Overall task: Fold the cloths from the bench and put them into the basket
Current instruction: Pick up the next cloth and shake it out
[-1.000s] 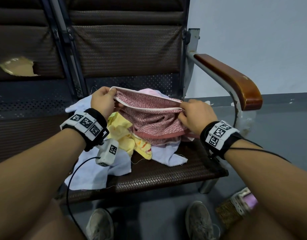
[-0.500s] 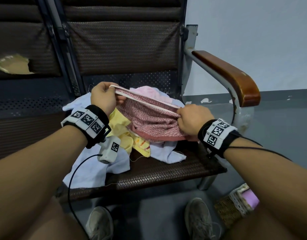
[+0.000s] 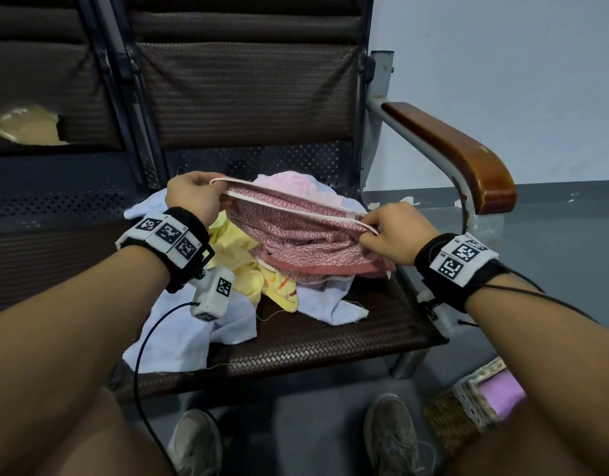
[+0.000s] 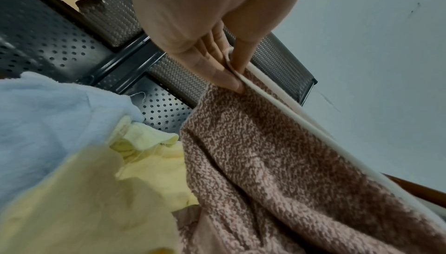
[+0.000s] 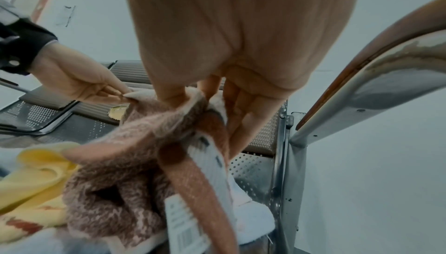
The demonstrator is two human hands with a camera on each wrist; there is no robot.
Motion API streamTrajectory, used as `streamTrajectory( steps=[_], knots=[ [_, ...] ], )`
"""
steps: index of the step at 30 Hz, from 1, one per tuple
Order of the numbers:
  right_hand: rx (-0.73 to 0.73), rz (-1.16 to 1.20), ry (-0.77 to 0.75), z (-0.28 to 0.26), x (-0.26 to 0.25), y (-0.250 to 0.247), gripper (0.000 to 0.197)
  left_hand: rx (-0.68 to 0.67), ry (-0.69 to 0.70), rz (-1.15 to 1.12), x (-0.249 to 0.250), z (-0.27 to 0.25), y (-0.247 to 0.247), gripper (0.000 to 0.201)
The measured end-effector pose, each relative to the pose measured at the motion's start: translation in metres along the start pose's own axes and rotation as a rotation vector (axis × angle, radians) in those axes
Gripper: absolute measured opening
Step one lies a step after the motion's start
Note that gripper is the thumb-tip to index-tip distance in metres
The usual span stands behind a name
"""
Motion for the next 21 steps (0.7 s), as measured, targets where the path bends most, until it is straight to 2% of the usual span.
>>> streamTrajectory(
  steps=[6,9,10,13,15,19,21],
  knots=[
    [-0.072,-0.074,-0.044,-0.001,0.004,0.009,0.030,0.009,0.075,-0.096,0.011,-0.006,0.009,0.011],
    [-0.047,-0.089,-0.023,0.000,0.005,0.005,0.044,0.036,0.093,-0.136,0.014,-0.006,0.010,0.012],
    [-0.049,-0.100,-0.016,-0.001,0.006,0.005,0.043,0.050,0.092,-0.142,0.014,-0.005,0.009,0.011],
    [-0.134,-0.199,0.045,-0.004,0.007,0.011,0.021,0.076,0.069,-0.146,0.011,-0.002,0.004,0.009],
    [-0.158,-0.221,0.101,-0.007,0.009,0.017,0.022,0.088,0.051,-0.115,0.008,0.001,-0.001,0.009],
    [0.063,-0.001,0.089,-0.008,0.018,0.005,0.023,0.087,-0.008,0.058,0.000,0.009,-0.013,0.012],
    [0.184,0.160,0.077,-0.011,0.022,-0.006,0.028,0.038,-0.028,0.197,-0.005,0.012,-0.018,0.019]
  ],
)
Point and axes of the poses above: each hand's wrist, its own z-axis towards the middle knuckle, its own y-axis out of the palm, x = y × z, the point moved 3 cm from there along z, towards the middle knuckle, and after that the axes turned 4 degrees about -y, right-handed, at the moved point
